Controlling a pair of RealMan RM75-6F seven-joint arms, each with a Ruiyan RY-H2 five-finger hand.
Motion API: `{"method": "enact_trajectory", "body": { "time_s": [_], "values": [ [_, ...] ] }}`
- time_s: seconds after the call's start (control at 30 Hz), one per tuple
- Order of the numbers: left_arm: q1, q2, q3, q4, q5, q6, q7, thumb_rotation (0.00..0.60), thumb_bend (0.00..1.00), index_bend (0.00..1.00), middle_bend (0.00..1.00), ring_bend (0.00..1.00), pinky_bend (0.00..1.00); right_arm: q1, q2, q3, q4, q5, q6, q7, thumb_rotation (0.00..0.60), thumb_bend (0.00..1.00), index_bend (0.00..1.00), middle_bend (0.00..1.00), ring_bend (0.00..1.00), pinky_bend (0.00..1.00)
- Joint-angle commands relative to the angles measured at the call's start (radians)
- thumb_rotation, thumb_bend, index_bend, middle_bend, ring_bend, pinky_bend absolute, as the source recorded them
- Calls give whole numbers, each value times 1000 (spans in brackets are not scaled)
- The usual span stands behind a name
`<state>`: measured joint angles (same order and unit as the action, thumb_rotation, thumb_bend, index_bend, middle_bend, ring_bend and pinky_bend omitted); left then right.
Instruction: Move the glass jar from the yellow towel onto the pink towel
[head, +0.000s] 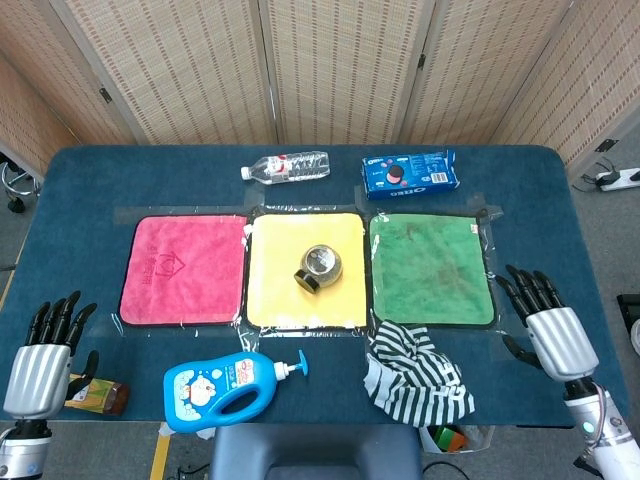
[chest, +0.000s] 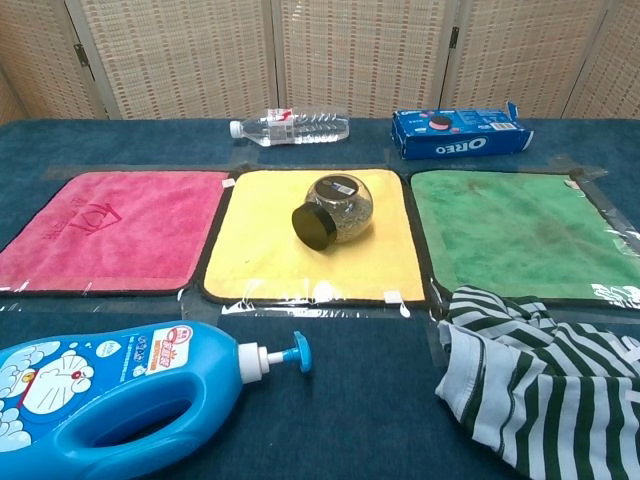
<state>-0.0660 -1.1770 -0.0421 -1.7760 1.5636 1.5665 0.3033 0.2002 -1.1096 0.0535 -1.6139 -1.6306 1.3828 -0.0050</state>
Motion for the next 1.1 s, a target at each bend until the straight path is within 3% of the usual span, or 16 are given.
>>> {"method": "enact_trajectory", "body": {
  "time_s": [0.03, 0.4, 0.63, 0.87, 1.1],
  "values": [
    [4, 3, 2, 0, 3, 6, -4, 600, 496, 159, 54, 80, 0, 64, -24, 36, 2, 3, -60, -33, 600, 317, 0, 0, 3, 0],
    [34, 21, 15, 4, 9, 41, -23, 600, 496, 160, 54, 80, 0, 326, -149, 151, 89, 150, -378, -96, 600, 317, 0, 0, 4, 0],
    [47, 34, 18, -8, 18, 57, -19, 600, 495, 162, 54, 80, 0, 487, -272, 201, 238, 240, -538, -140, 600, 318, 0, 0, 0, 0],
    [55, 42, 16, -23, 20, 67, -8, 600, 495, 162, 54, 80, 0, 624, -415, 225, 433, 286, -629, -175, 600, 316, 0, 0, 0, 0],
    [63, 47, 14, -32, 13, 72, 0, 600, 496, 163, 54, 80, 0, 729, -545, 226, 606, 310, -681, -207, 600, 213, 0, 0, 0, 0]
  ]
}}
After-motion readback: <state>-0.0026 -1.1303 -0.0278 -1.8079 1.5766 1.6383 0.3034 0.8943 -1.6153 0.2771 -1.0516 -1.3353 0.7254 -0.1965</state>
